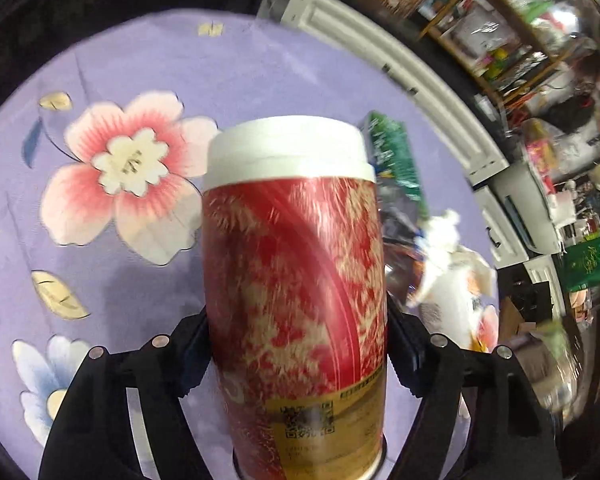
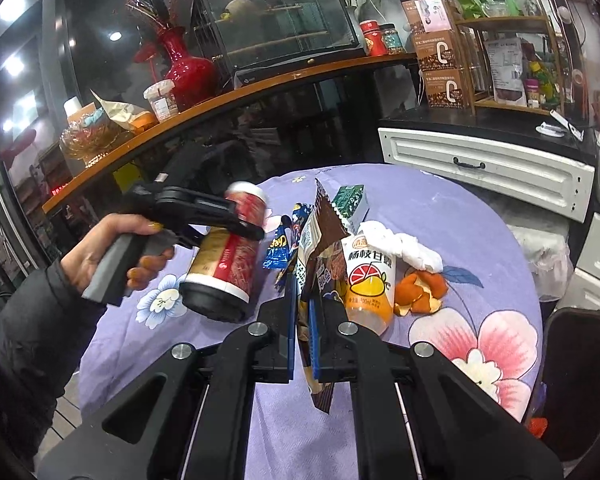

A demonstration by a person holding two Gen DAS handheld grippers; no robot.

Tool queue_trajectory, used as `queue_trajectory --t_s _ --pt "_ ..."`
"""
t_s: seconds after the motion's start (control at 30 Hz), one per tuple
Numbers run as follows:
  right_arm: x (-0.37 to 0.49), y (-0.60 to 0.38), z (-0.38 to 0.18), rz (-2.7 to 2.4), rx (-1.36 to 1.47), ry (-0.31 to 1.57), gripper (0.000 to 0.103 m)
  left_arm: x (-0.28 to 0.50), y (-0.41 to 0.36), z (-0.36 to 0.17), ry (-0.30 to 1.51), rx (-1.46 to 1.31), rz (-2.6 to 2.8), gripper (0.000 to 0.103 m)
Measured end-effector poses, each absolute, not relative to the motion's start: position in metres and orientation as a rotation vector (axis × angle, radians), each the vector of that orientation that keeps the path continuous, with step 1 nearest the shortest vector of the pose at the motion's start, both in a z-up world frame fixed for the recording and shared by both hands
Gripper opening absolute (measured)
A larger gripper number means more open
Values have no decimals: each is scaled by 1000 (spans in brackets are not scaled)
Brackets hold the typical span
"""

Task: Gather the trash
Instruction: 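Grasp the brown snack wrapper with the right tool while the left tool grasps the red cup, then carry the brown wrapper and red cup to the bin and release both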

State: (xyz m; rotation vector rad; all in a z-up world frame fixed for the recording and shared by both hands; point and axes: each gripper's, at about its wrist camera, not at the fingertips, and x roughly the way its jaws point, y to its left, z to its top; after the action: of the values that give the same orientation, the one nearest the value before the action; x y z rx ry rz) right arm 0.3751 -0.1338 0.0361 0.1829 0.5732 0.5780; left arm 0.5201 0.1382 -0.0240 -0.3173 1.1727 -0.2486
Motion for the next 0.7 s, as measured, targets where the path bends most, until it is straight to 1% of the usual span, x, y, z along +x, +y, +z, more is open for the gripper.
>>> queue_trajectory --t_s 0.1,0.43,0.53,0.7 --pt "370 -137 35 590 190 566 6 491 139 -8 1056 -288 -237 72" --pt "350 -156 26 614 230 576 6 397 123 20 777 -204 -158 72" --pt "337 -165 23 605 215 577 6 372 112 25 720 -195 -149 72" --pt "315 -194 16 575 222 575 6 350 82 29 678 -207 -206 72"
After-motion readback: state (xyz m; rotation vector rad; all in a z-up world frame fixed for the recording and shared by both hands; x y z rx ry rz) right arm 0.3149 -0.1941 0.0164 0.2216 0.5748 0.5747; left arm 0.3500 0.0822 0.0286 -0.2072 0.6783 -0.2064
